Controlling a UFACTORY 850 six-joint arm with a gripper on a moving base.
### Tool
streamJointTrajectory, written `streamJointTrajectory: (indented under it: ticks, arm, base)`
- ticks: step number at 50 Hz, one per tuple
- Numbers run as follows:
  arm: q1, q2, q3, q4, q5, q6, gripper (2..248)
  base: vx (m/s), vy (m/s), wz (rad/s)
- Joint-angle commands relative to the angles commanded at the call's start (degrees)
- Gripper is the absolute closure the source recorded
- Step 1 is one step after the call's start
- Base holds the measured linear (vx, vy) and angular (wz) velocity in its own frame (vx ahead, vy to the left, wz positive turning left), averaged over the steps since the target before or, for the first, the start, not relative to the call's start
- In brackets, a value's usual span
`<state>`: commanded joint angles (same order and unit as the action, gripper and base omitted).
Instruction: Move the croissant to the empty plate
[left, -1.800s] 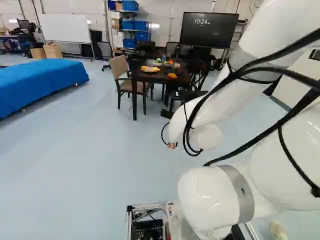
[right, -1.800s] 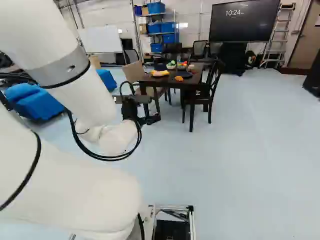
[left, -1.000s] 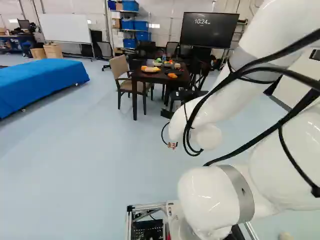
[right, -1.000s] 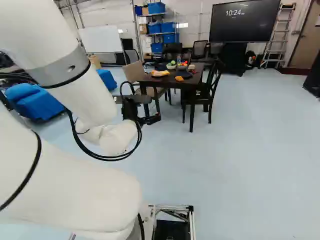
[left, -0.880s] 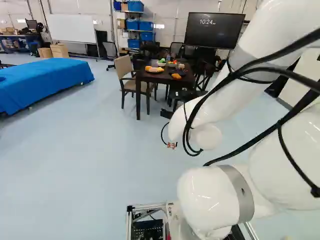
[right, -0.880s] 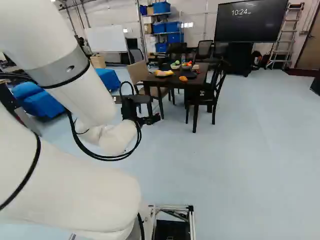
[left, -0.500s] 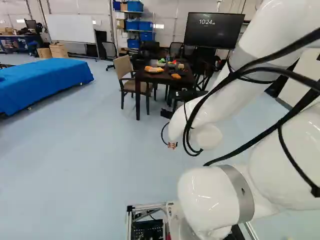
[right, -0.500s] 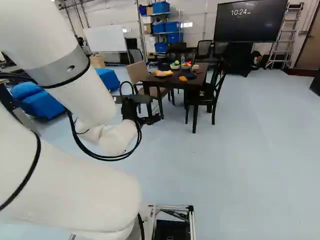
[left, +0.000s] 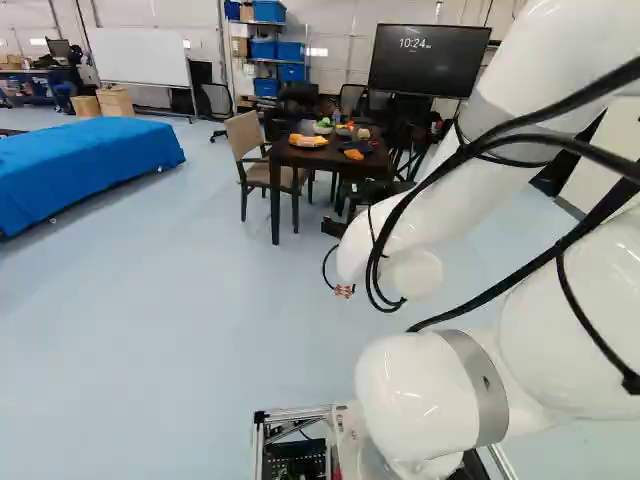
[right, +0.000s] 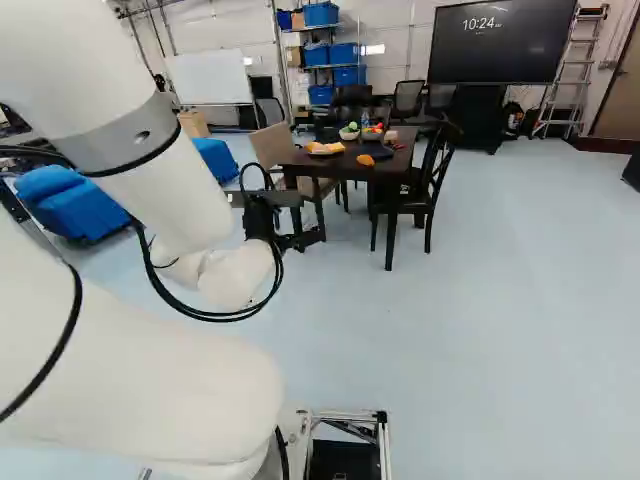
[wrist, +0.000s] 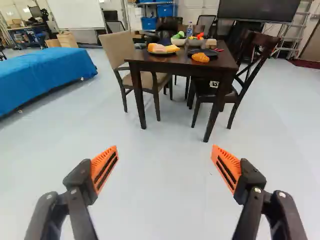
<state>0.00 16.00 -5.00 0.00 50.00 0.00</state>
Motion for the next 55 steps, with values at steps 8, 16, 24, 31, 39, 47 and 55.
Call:
streamJointTrajectory:
  ticks: [8,16,24,31,39,47,55]
  arm:
    - [0.0,0.0,0.0,0.0,0.0,0.0,3]
    - [0.0,0.0,0.0,0.0,0.0,0.0,3]
    - [0.0,0.0,0.0,0.0,0.0,0.0,3]
    - [0.0,0.0,0.0,0.0,0.0,0.0,3]
    - [0.0,0.0,0.0,0.0,0.0,0.0,3]
    - [0.0,0.0,0.0,0.0,0.0,0.0,3]
    - [0.0,0.0,0.0,0.0,0.0,0.0,3]
  base:
    - [0.147,-0.001,-0.012]
    - [0.156,-0.001,-0.013]
    - [0.159,0.001,-0.011]
    - [0.163,0.0,-0.012]
    - [0.176,0.002,-0.015]
    - [0.193,-0.001,-0.02]
    - [0.198,-0.003,-0.02]
